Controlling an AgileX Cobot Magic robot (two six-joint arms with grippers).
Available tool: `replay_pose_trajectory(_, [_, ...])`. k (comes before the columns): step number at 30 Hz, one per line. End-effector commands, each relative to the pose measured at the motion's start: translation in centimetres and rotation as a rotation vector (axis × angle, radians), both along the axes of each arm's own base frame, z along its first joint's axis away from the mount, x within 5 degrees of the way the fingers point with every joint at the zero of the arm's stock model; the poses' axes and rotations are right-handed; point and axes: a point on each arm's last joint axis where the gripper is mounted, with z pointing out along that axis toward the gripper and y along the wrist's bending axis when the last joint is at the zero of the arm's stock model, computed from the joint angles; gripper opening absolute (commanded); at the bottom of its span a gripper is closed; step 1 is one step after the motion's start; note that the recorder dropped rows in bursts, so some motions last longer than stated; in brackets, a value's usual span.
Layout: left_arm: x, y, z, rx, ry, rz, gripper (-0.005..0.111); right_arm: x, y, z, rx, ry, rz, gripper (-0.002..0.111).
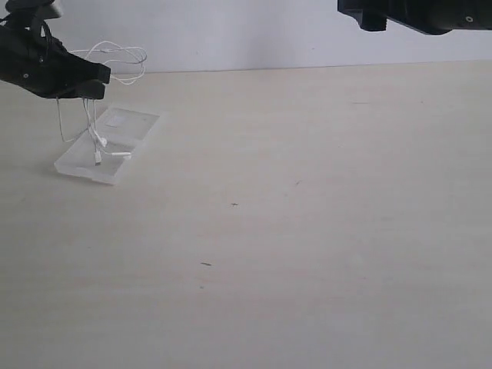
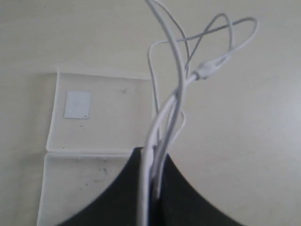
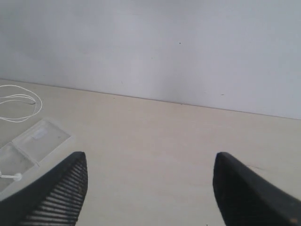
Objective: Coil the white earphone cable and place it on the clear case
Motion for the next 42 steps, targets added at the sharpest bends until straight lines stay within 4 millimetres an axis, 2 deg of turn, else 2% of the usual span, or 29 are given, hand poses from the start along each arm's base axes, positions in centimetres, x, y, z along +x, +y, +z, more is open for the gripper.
replay_pose_trajectory(1, [0.1,0.2,0.1,0.007,-0.015,0.023,0.0,0.1,-0.1,-0.1,-0.006,-0.002,-0.005,0.07])
replay_pose_trajectory(8, [0.1,0.5,1.1,0.023,-0.063,0.051,0.0,0.2,-0.1,-0.1,-0.005,-0.005,-0.007,0.07])
replay_pose_trajectory(12, [0.1,0.4,0.8,0.021,-0.049,0.042,0.0,0.2,-0.1,-0.1,-0.005,-0.005,-0.007,0.07])
replay_pose_trajectory(17, [0.4,0.2,-1.0,0.006,0.004,0.033,0.0,0.3,-0.1,-0.3,-0.008,0.004,-0.006,0.07])
replay_pose_trajectory(20, [0.5,0.2,-2.4,-0.024,0.054,0.059,0.0,0.8,0.1,-1.2,-0.015,0.03,-0.007,0.07])
replay_pose_trajectory(27, [1.4,0.4,-3.3,-0.036,0.062,0.1,0.0,1.4,0.2,-2.0,-0.021,0.04,-0.018,0.07])
replay_pose_trajectory(31, [1.9,0.7,-6.2,-0.035,0.108,0.156,0.0,1.4,0.2,-1.9,-0.02,0.036,-0.02,0.07])
replay_pose_trajectory(37, [2.0,0.6,-8.3,-0.034,0.154,0.159,0.0,1.4,0.2,-1.9,-0.02,0.034,-0.021,0.07])
replay_pose_trajectory(42, [2.4,-0.1,-8.7,-0.036,0.148,0.156,0.0,1.4,0.2,-1.9,-0.018,0.035,-0.021,0.07])
